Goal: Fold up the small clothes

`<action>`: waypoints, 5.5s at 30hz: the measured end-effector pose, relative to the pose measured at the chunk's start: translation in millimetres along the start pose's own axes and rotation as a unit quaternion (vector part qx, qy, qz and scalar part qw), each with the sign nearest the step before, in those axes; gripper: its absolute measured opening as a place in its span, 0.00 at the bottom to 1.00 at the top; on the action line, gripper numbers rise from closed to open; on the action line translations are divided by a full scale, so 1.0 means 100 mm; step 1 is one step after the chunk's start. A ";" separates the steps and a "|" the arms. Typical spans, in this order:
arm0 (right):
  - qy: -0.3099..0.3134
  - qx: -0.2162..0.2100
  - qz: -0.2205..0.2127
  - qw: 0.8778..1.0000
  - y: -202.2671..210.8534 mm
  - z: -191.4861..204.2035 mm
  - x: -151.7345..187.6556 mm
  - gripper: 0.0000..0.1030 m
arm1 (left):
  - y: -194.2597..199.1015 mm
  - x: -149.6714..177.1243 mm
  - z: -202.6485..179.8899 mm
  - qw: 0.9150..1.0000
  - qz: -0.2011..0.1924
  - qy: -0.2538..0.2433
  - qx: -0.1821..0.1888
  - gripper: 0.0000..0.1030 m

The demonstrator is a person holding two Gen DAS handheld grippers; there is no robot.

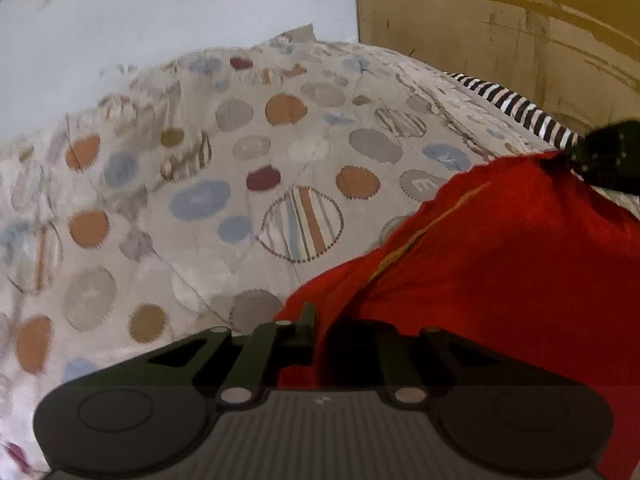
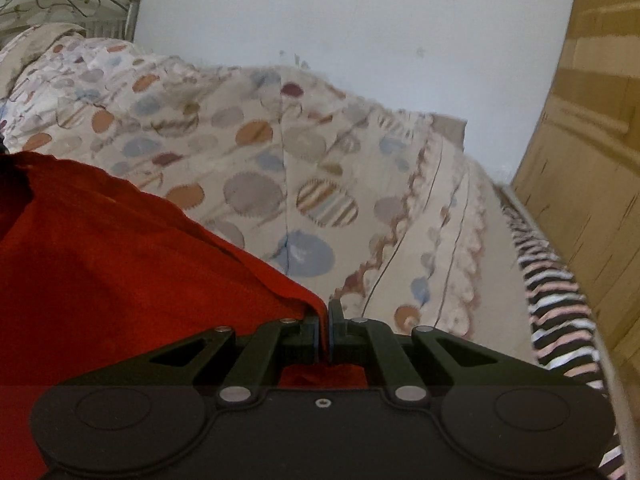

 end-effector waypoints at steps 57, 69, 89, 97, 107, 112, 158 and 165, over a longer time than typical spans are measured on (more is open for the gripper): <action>-0.129 0.140 -0.109 0.976 1.50 0.28 1.12 0.99 | 1.09 1.21 0.05 0.933 -0.124 0.336 -0.044 0.82; -0.066 0.097 -0.161 0.980 1.26 0.74 0.52 0.99 | 0.47 0.63 0.31 0.941 -0.089 0.292 -0.148 0.85; -0.162 0.079 -0.079 0.980 0.67 0.20 1.10 0.99 | 0.67 1.05 0.42 0.922 -0.102 0.340 -0.151 1.00; -0.145 0.126 -0.087 0.977 1.16 0.35 0.94 0.99 | 1.36 1.43 0.11 0.910 -0.090 0.375 -0.155 1.00; -0.026 0.092 -0.097 0.991 1.58 1.28 0.74 0.99 | 1.78 1.96 -0.17 0.907 -0.028 0.391 -0.153 1.00; 0.002 0.085 -0.116 0.990 1.55 1.56 0.52 1.00 | 1.92 2.06 -0.17 0.901 -0.034 0.407 -0.145 1.00; 0.021 0.030 -0.152 0.988 0.93 1.86 1.08 0.99 | 0.61 1.43 0.00 0.958 -0.080 0.272 -0.045 0.99; 0.022 0.032 -0.154 0.987 0.94 1.87 1.08 0.99 | 0.61 1.43 0.02 0.957 -0.077 0.277 -0.040 0.99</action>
Point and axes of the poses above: each gripper's, at about its wrist camera, not at the fingertips, and y roughly against the way its jaws point, z to its left, x to its underside, the point moved 5 cm from there along -y, roughly the way its jaws point, and after that the axes turned 4 degrees about -x, right-handed, at the moved point
